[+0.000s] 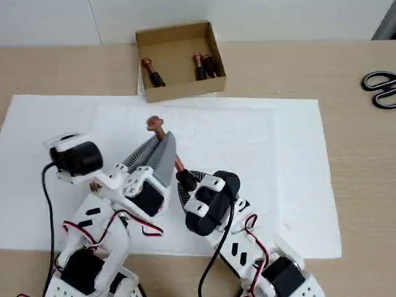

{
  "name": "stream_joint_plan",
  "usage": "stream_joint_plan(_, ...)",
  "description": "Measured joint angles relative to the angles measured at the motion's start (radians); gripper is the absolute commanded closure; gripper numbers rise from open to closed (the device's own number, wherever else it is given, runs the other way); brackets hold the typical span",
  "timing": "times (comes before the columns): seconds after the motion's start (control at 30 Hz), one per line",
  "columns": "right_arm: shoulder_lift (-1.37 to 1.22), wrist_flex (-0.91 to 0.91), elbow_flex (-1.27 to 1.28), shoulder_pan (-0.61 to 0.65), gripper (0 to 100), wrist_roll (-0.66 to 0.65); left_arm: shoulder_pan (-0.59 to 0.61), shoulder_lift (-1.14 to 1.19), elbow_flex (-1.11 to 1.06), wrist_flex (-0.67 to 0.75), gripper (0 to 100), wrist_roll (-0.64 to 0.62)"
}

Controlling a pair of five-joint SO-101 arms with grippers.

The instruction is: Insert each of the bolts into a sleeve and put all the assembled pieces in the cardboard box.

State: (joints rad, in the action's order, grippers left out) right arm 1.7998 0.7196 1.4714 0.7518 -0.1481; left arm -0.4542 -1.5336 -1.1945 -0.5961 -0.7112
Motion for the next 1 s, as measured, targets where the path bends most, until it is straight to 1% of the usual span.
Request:
stream_joint_plan(0.2,0.0,0.0,0.044,-0.002,99.5,0.028,-0.012,0.0,-0.115,0.126,99,0.087)
stream_joint_plan(0.3,0.0,0.0,0.044,-0.006,99.5,0.028,-0.014,0.0,-0.14,0.173,99,0.12)
stream_joint_plan(0.43,0.0,0.0,0.044,-0.057,99.5,0.028,-0.014,0.0,-0.141,0.187,99,0.153)
stream_joint_plan(0.53,0.0,0.0,0.044,-0.081,99.5,0.028,-0.014,0.0,-0.141,0.187,99,0.155)
stream_joint_plan(0.73,0.0,0.0,0.044,-0.089,99.5,0.028,-0.014,0.0,-0.144,0.187,99,0.155)
stream_joint_plan(1.0,0.0,0.0,0.044,-0.089,99.5,0.028,-0.018,0.002,-0.201,0.19,99,0.147)
